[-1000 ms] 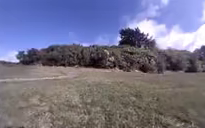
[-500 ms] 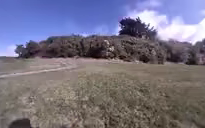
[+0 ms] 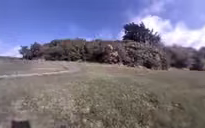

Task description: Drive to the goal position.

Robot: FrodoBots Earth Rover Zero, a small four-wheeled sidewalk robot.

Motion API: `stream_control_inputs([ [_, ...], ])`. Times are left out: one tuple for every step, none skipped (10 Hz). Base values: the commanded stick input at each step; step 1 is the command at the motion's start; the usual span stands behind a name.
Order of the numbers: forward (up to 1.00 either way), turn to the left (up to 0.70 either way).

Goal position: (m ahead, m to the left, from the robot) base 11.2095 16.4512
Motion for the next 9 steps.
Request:
stream_control_inputs([
  [0.70, 0.00],
  [0.70, 0.00],
  [0.70, 0.00],
  [0.70, 0.00],
  [0.70, 0.00],
  [0.70, 0.00],
  [0.70, 0.00],
  [0.70, 0.00],
  [0.70, 0.00],
])
